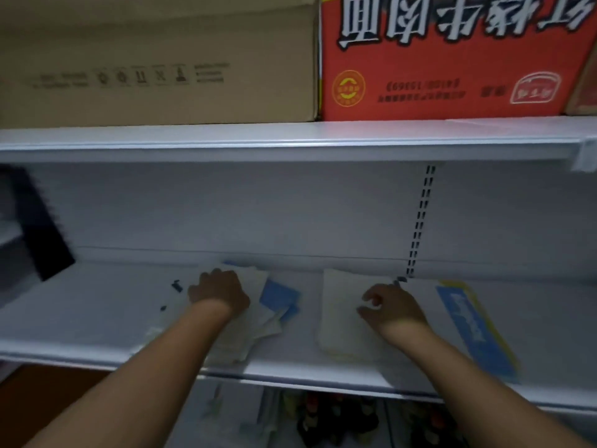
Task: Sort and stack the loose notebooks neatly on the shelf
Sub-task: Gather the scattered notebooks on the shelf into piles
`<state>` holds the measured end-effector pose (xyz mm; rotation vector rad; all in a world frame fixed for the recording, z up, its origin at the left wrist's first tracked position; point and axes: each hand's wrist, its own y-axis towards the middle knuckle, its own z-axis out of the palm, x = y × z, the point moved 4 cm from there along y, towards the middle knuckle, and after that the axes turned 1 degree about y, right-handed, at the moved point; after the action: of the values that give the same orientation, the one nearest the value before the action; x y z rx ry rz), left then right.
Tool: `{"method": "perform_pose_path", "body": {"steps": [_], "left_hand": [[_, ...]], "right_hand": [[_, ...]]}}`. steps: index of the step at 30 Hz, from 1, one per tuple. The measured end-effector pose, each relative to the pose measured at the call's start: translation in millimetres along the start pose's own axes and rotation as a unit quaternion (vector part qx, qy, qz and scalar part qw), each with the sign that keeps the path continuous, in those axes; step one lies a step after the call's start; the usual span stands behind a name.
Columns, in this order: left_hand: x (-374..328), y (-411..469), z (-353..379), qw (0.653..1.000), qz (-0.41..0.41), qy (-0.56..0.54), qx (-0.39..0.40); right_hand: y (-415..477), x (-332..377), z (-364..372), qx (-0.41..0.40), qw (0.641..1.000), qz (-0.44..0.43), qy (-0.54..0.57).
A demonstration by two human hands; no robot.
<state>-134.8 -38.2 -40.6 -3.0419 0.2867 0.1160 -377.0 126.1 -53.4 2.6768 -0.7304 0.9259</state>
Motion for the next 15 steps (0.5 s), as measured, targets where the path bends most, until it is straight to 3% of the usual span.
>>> {"method": "perform_pose_path", "body": {"steps": [2, 4, 8, 15], "left_hand": [[43, -4, 3, 0.998, -0.053, 0.026, 0.034], [75, -8, 7, 0.996, -0.081, 0.025, 0.015], [106, -26, 8, 0.994, -0.098, -0.045, 0.003], [128, -48, 0, 0.986, -0.095, -0.136, 0.007]], "right_hand": [[4, 39, 32, 0.042, 0.997, -0.052, 0.023], [7, 68, 62, 0.080, 0.993, -0.084, 0.022], [19, 103, 104, 0.116, 0.986, -0.115, 0.023], [40, 118, 131, 0.179, 0.975, -0.082, -0.105]]}}
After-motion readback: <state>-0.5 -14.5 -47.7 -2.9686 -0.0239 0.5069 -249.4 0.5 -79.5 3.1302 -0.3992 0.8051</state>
